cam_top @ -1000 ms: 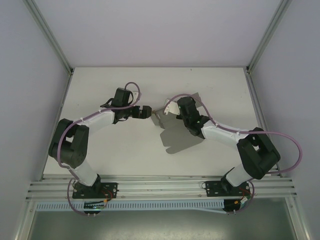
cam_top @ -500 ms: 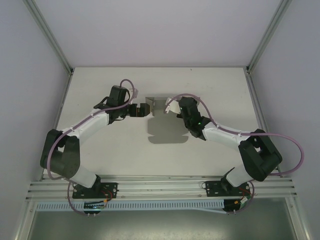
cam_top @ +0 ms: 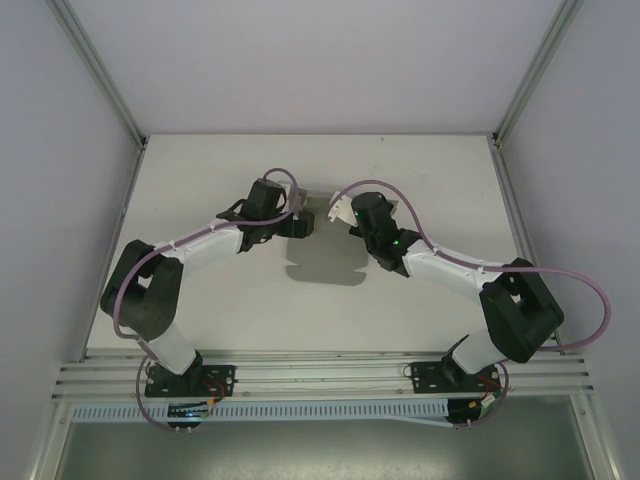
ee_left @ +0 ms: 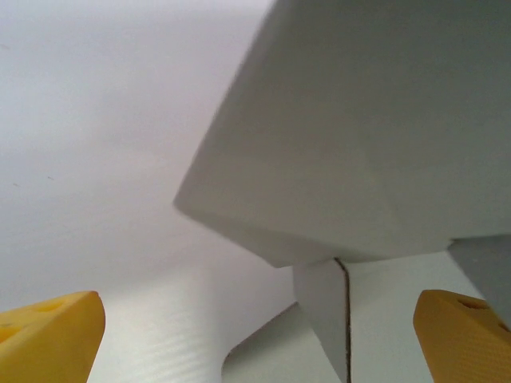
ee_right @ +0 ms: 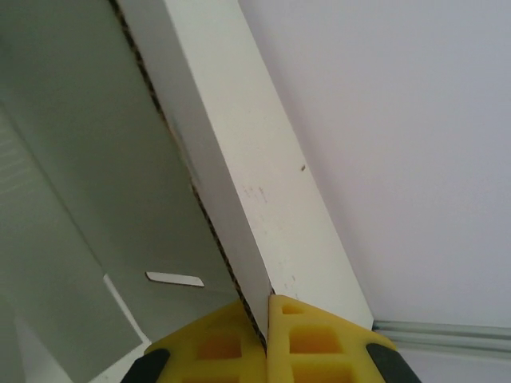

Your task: Assemble paper box

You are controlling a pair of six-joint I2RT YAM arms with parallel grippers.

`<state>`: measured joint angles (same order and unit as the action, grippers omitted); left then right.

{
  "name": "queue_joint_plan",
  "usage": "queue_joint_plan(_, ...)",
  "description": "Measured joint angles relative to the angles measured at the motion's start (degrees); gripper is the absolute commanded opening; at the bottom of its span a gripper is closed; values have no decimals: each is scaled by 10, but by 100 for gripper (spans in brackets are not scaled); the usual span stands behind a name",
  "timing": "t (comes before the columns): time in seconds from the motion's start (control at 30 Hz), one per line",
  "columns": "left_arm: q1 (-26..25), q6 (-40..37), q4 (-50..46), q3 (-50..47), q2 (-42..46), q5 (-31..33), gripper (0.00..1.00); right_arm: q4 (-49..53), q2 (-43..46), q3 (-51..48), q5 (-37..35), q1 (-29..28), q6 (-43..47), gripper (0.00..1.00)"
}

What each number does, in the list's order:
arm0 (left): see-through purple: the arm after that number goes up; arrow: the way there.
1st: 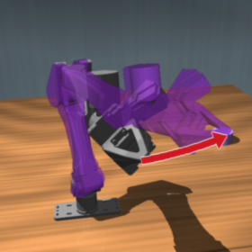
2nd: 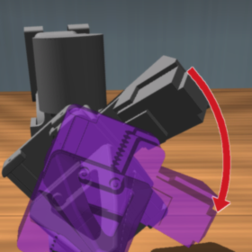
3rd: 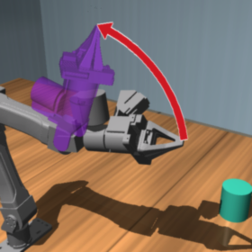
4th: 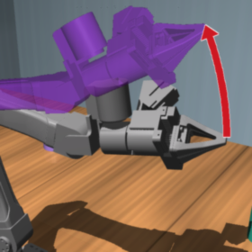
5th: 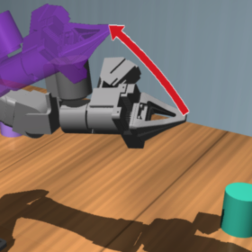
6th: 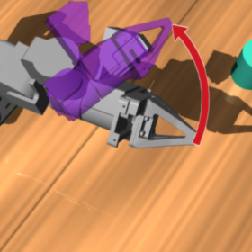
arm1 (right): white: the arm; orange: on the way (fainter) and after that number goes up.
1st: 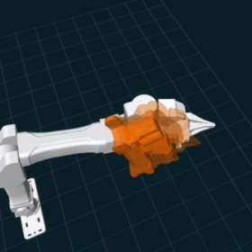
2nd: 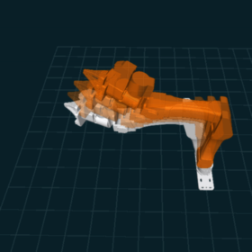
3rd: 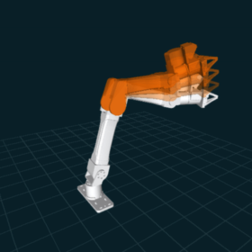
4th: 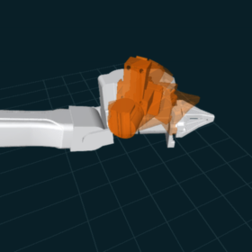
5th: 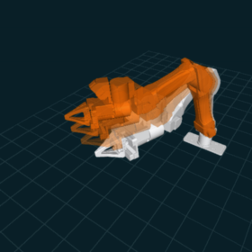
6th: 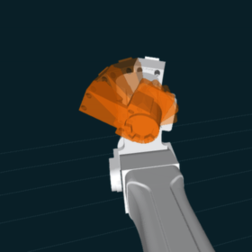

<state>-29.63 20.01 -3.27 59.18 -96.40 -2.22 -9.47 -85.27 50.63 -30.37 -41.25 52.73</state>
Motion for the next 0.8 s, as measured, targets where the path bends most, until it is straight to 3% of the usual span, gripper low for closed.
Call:
queue_joint_plan(0.23, -5, 18, 25, 0, 1, 120, 98, 27, -8, 0, 1, 0, -5, 0)
queue_joint_plan(0.53, -4, 2, 54, -2, 7, 200, 98, 53, -13, 0, 20, -1, -8, 0)
queue_joint_plan(0.63, -3, -5, 52, -17, 24, 200, 98, 64, -13, 0, 25, 0, -6, 0)
queue_joint_plan(0.8, 14, -5, 48, -121, 158, 141, 99, 66, -13, 0, 37, 17, 17, 0)
